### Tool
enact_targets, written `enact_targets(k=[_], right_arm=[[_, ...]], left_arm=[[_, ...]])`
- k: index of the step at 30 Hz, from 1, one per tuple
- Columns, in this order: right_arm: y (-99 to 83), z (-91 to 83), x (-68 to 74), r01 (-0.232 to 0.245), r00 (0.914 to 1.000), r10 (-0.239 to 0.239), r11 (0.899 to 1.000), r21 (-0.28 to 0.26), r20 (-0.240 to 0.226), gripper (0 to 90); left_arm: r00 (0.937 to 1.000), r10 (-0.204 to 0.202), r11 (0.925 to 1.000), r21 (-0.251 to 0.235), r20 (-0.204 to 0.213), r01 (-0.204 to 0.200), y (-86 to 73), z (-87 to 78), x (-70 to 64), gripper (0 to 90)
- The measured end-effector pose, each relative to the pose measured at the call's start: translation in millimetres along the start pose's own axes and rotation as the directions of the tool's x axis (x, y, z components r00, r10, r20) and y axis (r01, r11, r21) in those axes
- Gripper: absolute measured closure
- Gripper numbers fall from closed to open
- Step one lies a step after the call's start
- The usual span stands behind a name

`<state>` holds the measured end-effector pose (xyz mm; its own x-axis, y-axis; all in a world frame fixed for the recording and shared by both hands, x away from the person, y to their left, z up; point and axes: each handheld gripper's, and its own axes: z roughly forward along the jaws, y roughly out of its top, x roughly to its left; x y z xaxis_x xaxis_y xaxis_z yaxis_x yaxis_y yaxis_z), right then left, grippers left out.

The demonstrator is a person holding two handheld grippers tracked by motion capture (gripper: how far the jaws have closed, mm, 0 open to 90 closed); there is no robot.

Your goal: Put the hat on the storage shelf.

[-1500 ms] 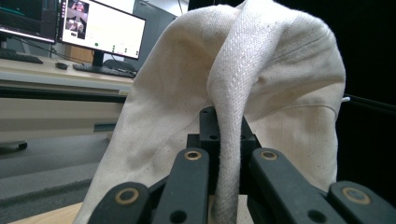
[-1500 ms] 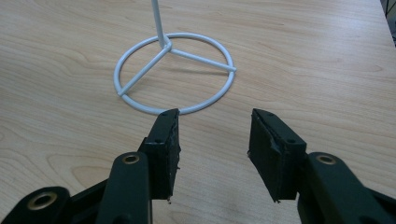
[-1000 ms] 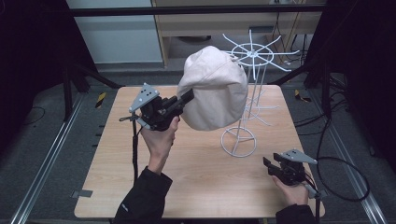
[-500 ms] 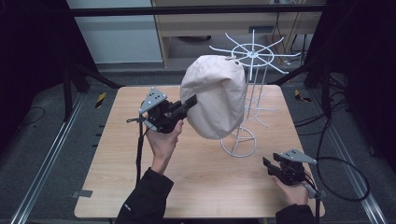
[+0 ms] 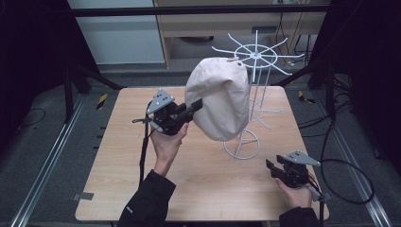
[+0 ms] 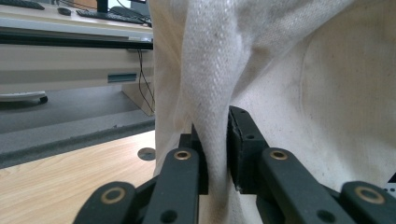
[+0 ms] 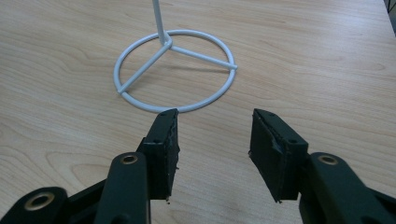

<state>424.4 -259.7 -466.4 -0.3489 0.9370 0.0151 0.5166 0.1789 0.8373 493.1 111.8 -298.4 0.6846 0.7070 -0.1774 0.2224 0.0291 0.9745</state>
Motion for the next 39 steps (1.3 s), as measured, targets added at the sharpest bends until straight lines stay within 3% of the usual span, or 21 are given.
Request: enact_targets(k=[9,19,27,31,39], right_arm=[[0.1,-0.8,-0.1,-0.005,1.0000,0.005,1.000,-0.001,-0.002,51.5],[-0.1,-1.0,0.2,-0.010,1.0000,0.010,1.000,-0.002,0.000,49.6],[-0.8,-0.5,0.0,-0.010,0.9999,0.010,1.000,-0.003,0.007,46.7],[-1.3,-0.3,-0.1,-0.013,0.9999,0.013,1.000,-0.004,0.009,44.6],[-3.5,1.5,-1.8,-0.018,0.9997,0.018,1.000,-0.002,0.016,38.0]], left_arm=[[0.9987,0.046,0.9988,0.018,-0.023,-0.045,-1.8,-5.8,-1.5,63.1],[0.9942,0.095,0.9934,0.069,-0.049,-0.092,-20.3,-43.8,8.0,44.2],[0.9886,0.107,0.9871,0.130,-0.106,-0.093,-49.9,-81.7,30.7,37.5],[0.9807,0.128,0.9774,0.186,-0.147,-0.100,-68.9,-97.9,43.8,34.7],[0.9665,0.108,0.9610,0.273,-0.233,-0.041,-115.6,-118.8,73.3,31.3]])
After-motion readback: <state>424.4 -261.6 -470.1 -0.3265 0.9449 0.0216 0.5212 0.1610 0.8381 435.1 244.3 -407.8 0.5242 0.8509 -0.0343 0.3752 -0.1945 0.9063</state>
